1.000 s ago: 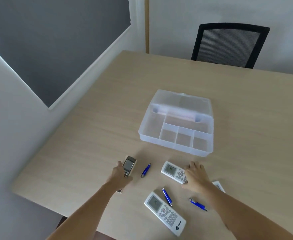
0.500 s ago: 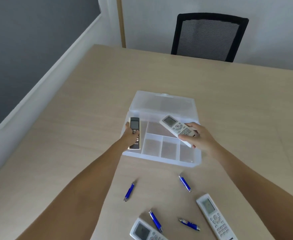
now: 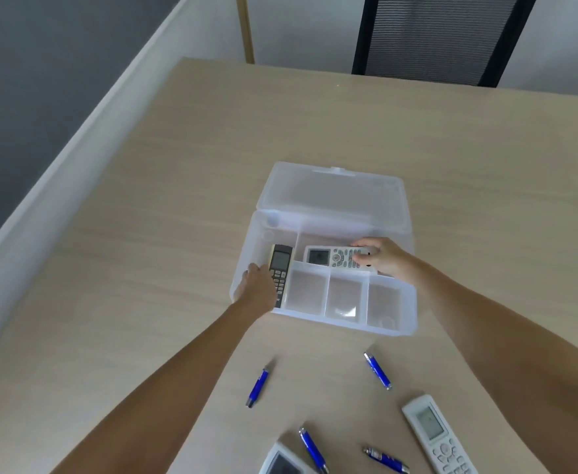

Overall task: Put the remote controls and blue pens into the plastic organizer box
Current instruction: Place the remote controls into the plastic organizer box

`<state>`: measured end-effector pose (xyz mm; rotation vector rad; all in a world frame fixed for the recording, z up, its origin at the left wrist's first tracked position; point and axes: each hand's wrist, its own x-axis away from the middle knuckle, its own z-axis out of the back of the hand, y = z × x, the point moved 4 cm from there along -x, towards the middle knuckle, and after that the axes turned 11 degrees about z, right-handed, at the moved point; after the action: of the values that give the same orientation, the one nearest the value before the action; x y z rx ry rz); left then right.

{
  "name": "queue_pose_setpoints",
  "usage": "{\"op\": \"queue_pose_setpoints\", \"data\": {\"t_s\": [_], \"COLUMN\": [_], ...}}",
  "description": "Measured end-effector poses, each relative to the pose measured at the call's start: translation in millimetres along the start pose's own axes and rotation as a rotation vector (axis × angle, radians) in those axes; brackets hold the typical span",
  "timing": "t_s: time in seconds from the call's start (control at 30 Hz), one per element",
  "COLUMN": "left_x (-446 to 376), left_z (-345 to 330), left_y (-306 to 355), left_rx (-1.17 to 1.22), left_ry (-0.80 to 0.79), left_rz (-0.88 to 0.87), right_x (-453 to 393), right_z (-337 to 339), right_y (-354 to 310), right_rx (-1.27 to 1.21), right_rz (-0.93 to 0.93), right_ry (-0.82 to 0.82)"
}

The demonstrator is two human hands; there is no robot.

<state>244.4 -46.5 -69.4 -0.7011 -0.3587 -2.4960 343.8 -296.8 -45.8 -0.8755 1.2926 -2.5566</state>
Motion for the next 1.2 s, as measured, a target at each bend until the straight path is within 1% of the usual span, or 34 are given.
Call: {"op": "queue_pose_setpoints", "data": {"t_s": [0.07,0.17,0.27,0.33,0.37,0.4,0.47,0.53,0.6,0.7,0.8,0.87,0.93,1.07,1.1,1.13,1.2], "left_x": [8.1,12.8,18.9,28.3,35.1,41.1,60.1,85.9,112.5,153.0,183.9,197.1,204.6,207.1,207.4,208.0,212.3], "left_z": [2.3,7.9,13.7,18.6,19.8,20.2,18.8,12.8,-5.3,-42.6,-82.3,-105.3,-120.8,-137.5,-139.4,-140.5,-136.3], "left_y": [1.0,2.7,1.3,0.1,-0.9,-3.1,-10.3,-21.6,-37.1,-60.8,-76.8,-83.8,-86.5,-80.1,-77.5,-75.6,-73.3], "left_rx": [0.020,0.087,0.146,0.174,0.188,0.201,0.236,0.233,0.175,0.087,-0.050,-0.176,-0.263,-0.410,-0.434,-0.440,-0.379], "left_ry": [0.093,0.205,0.236,0.275,0.288,0.295,0.316,0.340,0.274,0.041,-0.146,-0.232,-0.258,-0.184,-0.189,-0.220,-0.324], "left_rz": [0.033,0.041,0.011,-0.073,-0.145,-0.222,-0.380,-0.535,-0.686,-0.840,-0.897,-0.897,-0.890,-0.905,-0.897,-0.882,-0.846], "right_x": [-5.6,-6.6,9.8,28.6,40.5,50.8,83.5,132.1,184.9,253.2,298.5,316.6,322.9,315.9,313.4,311.7,310.4], "right_z": [-10.0,-22.6,-28.8,-27.2,-25.0,-20.8,-11.8,-8.7,-12.7,-26.7,-45.6,-62.0,-74.0,-82.6,-83.1,-82.4,-76.6], "right_y": [-1.5,-12.8,-31.3,-42.7,-45.9,-48.7,-49.4,-35.7,0.7,71.7,126.9,144.6,155.7,156.4,155.5,154.3,148.6], "right_rx": [0.125,0.390,0.469,0.493,0.489,0.475,0.423,0.339,0.312,0.420,0.446,0.430,0.451,0.457,0.447,0.438,0.403], "right_rz": [0.028,0.065,0.062,0.086,0.108,0.160,0.270,0.321,0.271,0.068,-0.160,-0.206,-0.219,-0.241,-0.245,-0.253,-0.264], "right_ry": [-0.022,-0.096,-0.171,-0.193,-0.176,-0.119,0.048,0.173,0.215,0.166,0.079,0.028,0.029,0.130,0.138,0.135,0.114]}}
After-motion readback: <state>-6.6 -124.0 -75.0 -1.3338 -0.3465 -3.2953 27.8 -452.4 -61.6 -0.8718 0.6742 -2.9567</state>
